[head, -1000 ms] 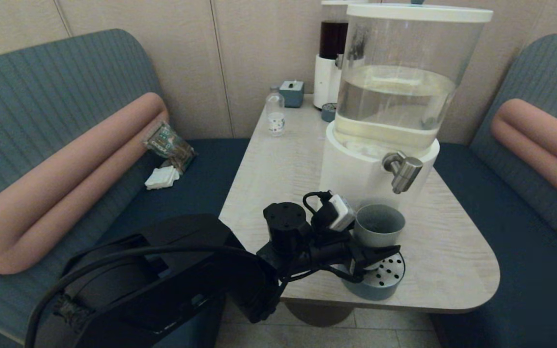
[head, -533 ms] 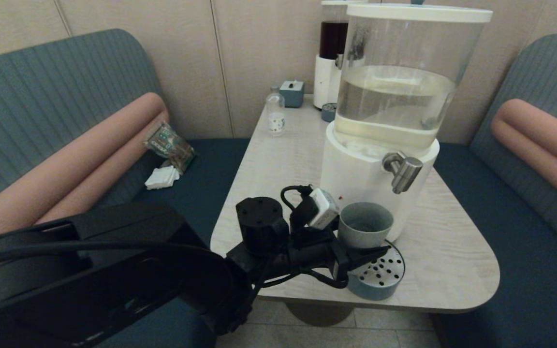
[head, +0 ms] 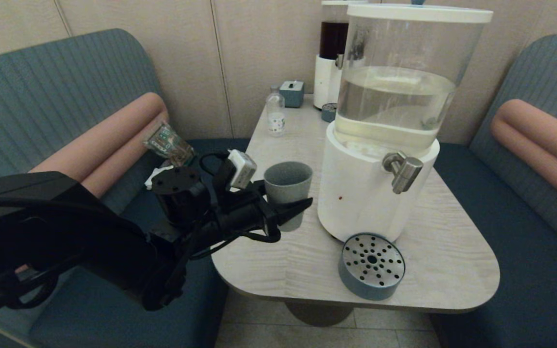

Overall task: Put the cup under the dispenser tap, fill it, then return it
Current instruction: Place the cup next to the water dispenser

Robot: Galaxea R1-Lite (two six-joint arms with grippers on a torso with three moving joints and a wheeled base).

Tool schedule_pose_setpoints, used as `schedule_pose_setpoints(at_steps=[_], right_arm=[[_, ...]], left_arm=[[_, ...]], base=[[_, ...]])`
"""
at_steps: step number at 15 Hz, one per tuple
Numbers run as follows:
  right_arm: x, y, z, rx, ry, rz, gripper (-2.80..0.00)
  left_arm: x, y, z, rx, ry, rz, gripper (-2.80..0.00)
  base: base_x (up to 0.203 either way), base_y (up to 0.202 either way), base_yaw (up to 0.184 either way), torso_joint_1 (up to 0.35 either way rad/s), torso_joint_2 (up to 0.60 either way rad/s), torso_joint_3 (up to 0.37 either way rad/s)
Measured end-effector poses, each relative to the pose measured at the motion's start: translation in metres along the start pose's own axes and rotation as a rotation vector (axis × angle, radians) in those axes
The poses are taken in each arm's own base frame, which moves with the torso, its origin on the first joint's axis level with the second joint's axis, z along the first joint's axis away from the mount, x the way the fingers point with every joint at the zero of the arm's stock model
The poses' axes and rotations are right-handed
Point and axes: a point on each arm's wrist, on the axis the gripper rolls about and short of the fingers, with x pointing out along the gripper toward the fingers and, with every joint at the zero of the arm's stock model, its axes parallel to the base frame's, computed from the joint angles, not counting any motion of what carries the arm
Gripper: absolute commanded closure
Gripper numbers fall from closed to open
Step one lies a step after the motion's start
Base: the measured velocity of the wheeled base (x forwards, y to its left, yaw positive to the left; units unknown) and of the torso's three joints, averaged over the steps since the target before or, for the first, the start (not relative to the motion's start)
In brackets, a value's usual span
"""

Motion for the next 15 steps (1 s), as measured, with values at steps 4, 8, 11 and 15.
schedule_pose_setpoints(at_steps=[4,8,11,15], right_arm=[[0.000,0.000,0.000,0.000,0.000,0.001,0.00],[0.000,0.000,0.000,0.000,0.000,0.001,0.00],[0.000,0.000,0.000,0.000,0.000,0.000,0.00],[0.000,0.000,0.000,0.000,0.000,0.000,0.00]], left_arm=[[0.005,0.033,-0.005,0.010,-0.049,0.084,0.00],[0.017,0.058,-0.029,0.009,-0.072,0.151,0.00],[0.026,0.078,-0.054,0.010,-0.075,0.184,0.00],[0.037,0.095,-0.090,-0.006,-0.103,0.232,0.00]], base=[[0.000,0.000,0.000,0.000,0.00,0.000],[0.000,0.000,0.000,0.000,0.00,0.000],[0.000,0.000,0.000,0.000,0.00,0.000],[0.000,0.000,0.000,0.000,0.00,0.000]])
